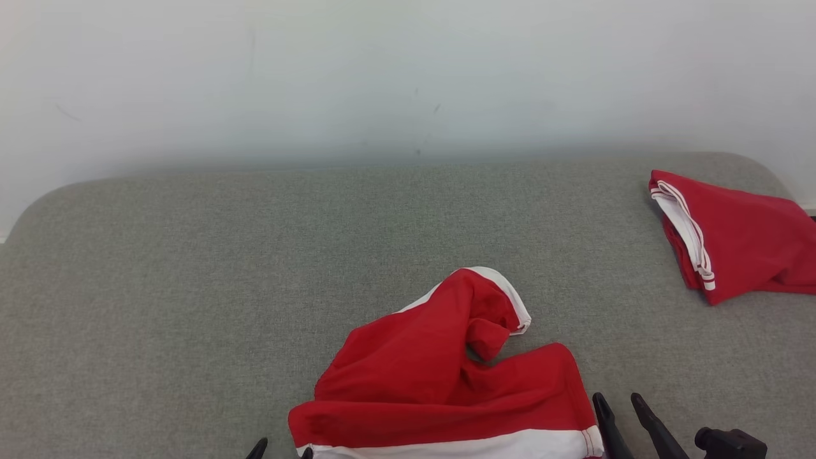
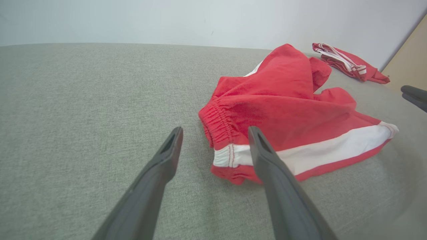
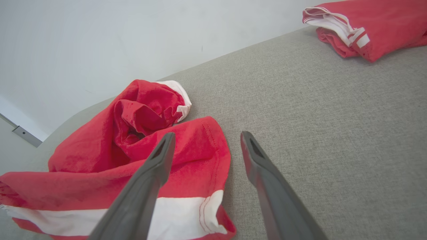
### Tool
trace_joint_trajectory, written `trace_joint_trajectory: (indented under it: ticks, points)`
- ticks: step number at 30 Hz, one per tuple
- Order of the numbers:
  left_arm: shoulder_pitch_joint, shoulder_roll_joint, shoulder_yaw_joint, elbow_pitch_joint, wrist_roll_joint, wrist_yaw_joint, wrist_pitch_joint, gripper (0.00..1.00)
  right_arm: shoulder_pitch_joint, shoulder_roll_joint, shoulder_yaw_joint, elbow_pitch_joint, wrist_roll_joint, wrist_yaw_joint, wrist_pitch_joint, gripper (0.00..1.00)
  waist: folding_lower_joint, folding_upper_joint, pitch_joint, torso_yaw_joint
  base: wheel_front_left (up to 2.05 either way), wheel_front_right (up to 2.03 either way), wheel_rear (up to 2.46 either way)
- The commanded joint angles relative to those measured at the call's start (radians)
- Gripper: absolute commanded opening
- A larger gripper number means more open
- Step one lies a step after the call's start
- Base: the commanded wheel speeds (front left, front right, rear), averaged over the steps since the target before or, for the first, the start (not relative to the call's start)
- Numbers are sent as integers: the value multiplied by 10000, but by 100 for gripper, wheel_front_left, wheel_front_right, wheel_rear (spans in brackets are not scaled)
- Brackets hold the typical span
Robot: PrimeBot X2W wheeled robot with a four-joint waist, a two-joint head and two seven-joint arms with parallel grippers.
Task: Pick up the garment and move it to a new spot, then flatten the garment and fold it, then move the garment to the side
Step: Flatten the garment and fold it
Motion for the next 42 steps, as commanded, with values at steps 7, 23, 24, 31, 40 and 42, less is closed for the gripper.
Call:
trace_joint_trajectory:
  ticks: [7,23,24,31,40,42]
  points:
    - [718,237,58,-407,-1,114,51,100,274,-168,34,100,137,-28,-11,100,0,0,-21,-104,0,0,0]
    - [-928,939,-1427,1291,-623,-146,471,100,-387,-571,1334,769,70,-28,1324,100,0,0,80,-323,0,0,0]
    - [-1012,963,-1572,1343,-769,-148,477,100,-437,-589,1410,800,102,-28,1332,100,0,0,93,-322,0,0,0]
    - [-1688,1242,-2540,1732,-1357,-143,310,100,-753,-624,1773,982,216,-28,1346,100,0,0,195,-322,0,0,0]
    - [-2347,1273,-3638,2101,-2456,-143,168,0,-1100,-624,2153,1288,399,-28,1407,0,0,0,284,-293,0,0,0]
    - [-2368,1363,-3825,2157,-2604,-145,87,0,-1171,-662,2236,1337,428,-28,1302,0,0,0,266,-287,0,0,0]
